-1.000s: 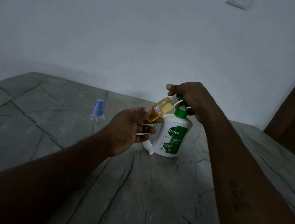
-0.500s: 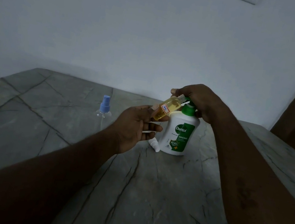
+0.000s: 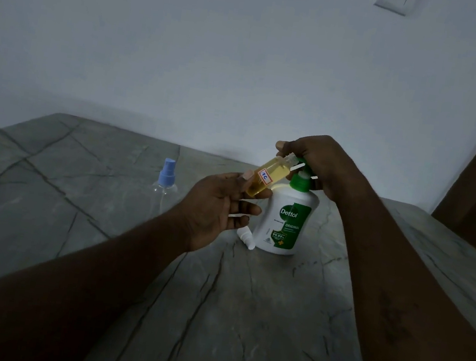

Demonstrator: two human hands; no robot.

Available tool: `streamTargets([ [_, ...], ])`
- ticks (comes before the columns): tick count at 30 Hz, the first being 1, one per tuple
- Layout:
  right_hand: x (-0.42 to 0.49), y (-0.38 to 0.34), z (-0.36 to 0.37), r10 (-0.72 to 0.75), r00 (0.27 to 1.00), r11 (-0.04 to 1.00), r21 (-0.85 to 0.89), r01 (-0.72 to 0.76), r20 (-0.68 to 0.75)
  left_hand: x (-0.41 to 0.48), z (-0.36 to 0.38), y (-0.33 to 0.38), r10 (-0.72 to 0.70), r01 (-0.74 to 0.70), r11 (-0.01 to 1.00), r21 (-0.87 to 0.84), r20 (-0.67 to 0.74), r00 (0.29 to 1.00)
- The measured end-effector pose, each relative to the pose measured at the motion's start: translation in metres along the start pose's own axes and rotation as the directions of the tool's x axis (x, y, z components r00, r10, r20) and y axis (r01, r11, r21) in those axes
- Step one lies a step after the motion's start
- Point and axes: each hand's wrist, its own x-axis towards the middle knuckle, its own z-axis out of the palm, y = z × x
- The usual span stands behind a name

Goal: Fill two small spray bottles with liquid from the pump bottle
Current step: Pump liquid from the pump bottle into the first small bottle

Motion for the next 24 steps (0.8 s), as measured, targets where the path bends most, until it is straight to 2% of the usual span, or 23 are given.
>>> streamTargets([
  [5, 0.0007, 0.0056, 0.0018, 0.033, 0.999, 0.999, 0.029, -0.034, 0.035, -0.0035, 0.0008, 0.0006, -0.021, 0.022, 1.000, 0.008, -0.016, 1.000],
  [14, 0.0042, 0.0000, -0.0019, -0.067, 0.994, 0.997, -0.029, 0.065, -0.084, -0.0019, 0.0008, 0.0004, -0.021, 0.021, 0.999, -0.035, 0.005, 1.000],
  [24, 0.0038, -0.0006, 0.0008, -0.070, 0.995, 0.997, -0.039, 0.067, -0.076, -0.0001, 0.0062, -0.0011, -0.004, 0.007, 0.997, -0.075, 0.040, 0.999],
])
